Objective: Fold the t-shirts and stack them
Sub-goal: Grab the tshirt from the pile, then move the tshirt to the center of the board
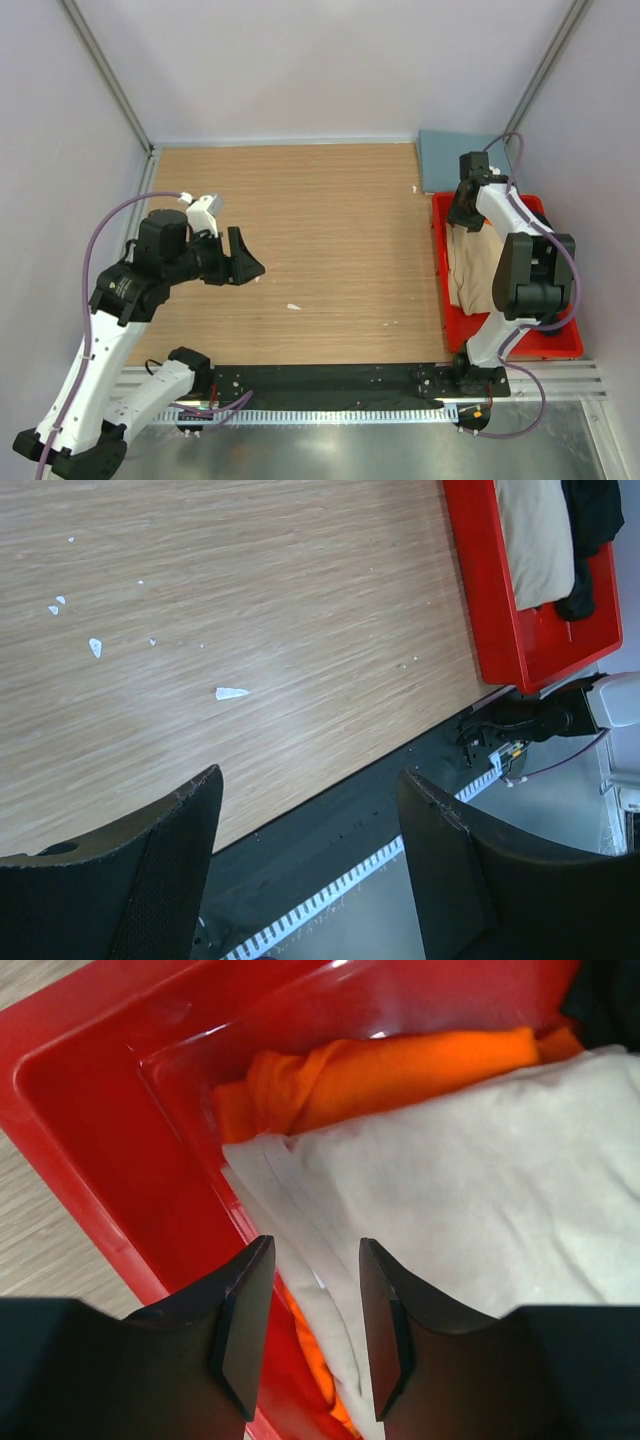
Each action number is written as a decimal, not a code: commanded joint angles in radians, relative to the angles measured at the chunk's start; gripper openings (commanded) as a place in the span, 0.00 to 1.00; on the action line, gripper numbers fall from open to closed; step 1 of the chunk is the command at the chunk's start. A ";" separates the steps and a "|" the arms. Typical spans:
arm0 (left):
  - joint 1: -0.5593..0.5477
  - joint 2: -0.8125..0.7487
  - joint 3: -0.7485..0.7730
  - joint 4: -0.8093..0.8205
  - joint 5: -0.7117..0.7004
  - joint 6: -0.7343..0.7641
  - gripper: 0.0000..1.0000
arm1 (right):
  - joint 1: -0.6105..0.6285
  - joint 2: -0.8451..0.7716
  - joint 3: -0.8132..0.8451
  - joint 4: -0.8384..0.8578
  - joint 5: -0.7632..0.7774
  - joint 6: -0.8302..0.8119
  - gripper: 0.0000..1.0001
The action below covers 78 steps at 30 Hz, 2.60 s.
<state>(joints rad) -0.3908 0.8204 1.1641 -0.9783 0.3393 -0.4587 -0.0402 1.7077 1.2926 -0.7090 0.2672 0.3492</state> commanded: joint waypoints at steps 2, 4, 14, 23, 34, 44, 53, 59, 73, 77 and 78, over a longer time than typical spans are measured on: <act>-0.003 -0.004 0.054 -0.037 -0.020 0.029 0.72 | 0.000 0.032 0.045 0.095 -0.029 -0.069 0.46; -0.005 -0.001 0.060 -0.043 -0.026 0.026 0.74 | 0.000 0.052 0.050 0.094 -0.028 -0.081 0.46; -0.005 0.010 0.069 -0.054 -0.020 0.028 0.74 | 0.000 0.082 0.043 0.080 0.003 -0.085 0.21; -0.003 0.023 0.083 -0.056 -0.014 0.028 0.72 | 0.000 0.012 0.091 0.004 0.101 -0.059 0.01; -0.003 0.022 0.082 -0.053 -0.054 -0.004 0.66 | 0.092 -0.099 0.724 -0.159 0.492 -0.047 0.01; 0.000 -0.018 0.137 -0.112 -0.223 -0.089 0.54 | 0.516 0.020 1.197 0.324 0.059 0.175 0.01; 0.000 -0.104 0.241 -0.197 -0.423 -0.169 0.53 | 0.580 0.201 1.096 0.888 -0.527 0.995 0.01; 0.000 -0.159 0.301 -0.258 -0.502 -0.209 0.60 | 0.539 0.062 0.730 0.462 -0.653 0.724 0.02; 0.000 -0.037 0.074 -0.157 -0.281 -0.262 0.64 | 0.253 -0.520 -0.065 -0.294 -0.232 0.140 0.01; 0.000 0.133 0.013 -0.039 -0.241 -0.270 0.79 | 0.252 -0.583 -0.144 -0.296 -0.253 0.159 0.39; -0.002 0.204 0.008 -0.007 -0.211 -0.273 0.81 | 0.252 -0.585 -0.151 -0.290 -0.299 0.137 0.56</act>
<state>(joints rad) -0.3916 0.9127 1.1999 -1.1179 0.0547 -0.7151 0.2131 1.1072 1.1816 -0.9314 -0.0753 0.5507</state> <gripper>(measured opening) 0.790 0.482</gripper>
